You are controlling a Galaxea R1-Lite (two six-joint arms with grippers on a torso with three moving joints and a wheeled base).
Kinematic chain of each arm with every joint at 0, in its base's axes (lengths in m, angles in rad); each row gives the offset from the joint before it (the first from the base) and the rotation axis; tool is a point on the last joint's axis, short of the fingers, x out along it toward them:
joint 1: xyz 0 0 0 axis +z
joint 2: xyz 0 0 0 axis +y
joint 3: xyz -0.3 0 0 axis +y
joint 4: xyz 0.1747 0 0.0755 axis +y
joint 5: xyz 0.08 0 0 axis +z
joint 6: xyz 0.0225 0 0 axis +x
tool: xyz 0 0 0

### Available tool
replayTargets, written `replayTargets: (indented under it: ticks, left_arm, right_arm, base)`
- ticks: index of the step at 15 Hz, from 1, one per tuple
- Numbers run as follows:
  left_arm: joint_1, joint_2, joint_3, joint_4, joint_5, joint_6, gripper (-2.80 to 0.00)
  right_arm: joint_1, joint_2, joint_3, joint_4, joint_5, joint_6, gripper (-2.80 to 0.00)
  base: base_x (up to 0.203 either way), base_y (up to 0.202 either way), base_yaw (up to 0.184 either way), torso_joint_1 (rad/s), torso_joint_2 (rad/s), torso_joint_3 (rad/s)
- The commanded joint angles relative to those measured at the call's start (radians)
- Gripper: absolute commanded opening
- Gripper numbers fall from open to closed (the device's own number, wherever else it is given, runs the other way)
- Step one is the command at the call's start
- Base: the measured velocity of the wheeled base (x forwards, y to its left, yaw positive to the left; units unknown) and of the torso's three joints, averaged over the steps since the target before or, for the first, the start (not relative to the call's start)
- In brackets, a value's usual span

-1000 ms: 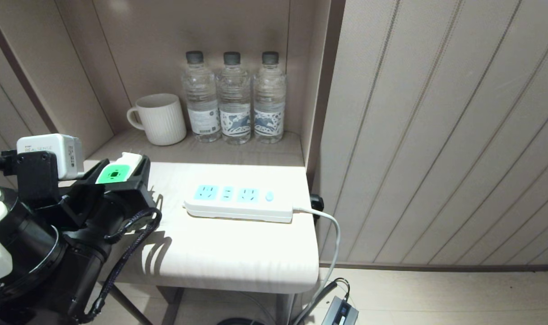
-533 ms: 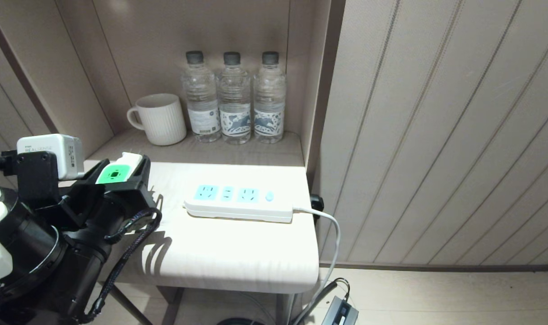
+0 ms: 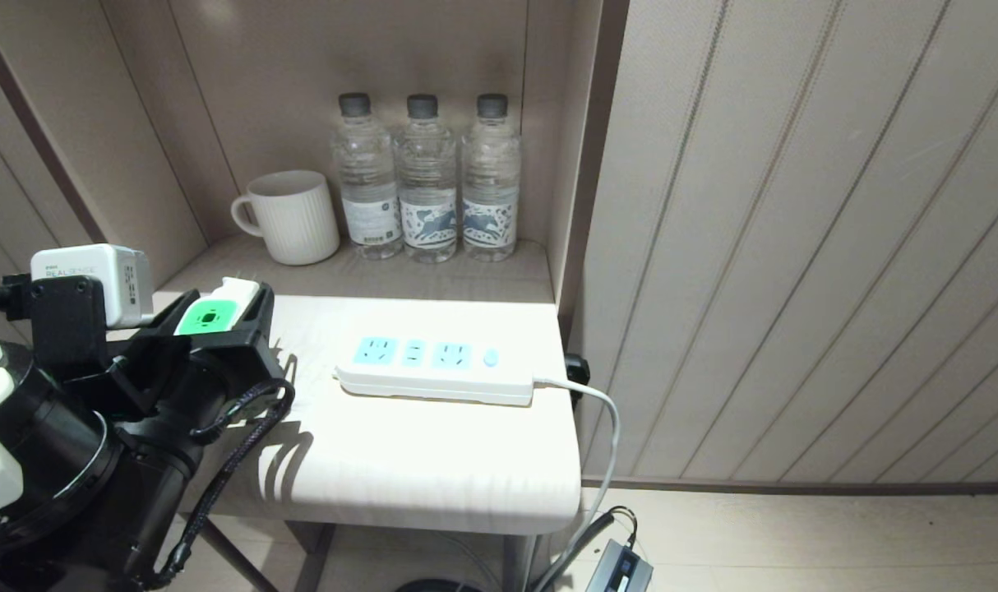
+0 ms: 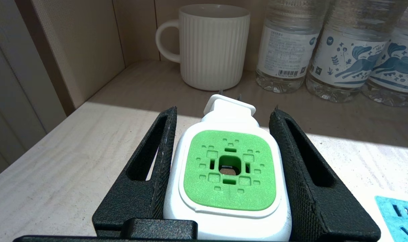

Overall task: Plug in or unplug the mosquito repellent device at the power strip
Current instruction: Pick up the mosquito repellent liquid

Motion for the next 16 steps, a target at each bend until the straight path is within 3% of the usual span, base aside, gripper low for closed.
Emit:
replayTargets:
  ticks: [1,16]
  left_arm:
    - [0.0,0.002,0.001,-0.006,0.005,0.0,-2.8]
    - [0.0,0.005,0.001,-0.007,0.005,0.0,-2.8]
  right_arm:
    - [0.0,0.0,0.0,-0.001,0.001,0.0,-2.8]
    - [0.0,0.0,0.0,-0.001,0.001,0.0,-2.8]
  base:
    - [0.0,0.0,0.0,0.0,0.0,0.0]
    - [0.0,0.0,0.0,0.0,0.0,0.0]
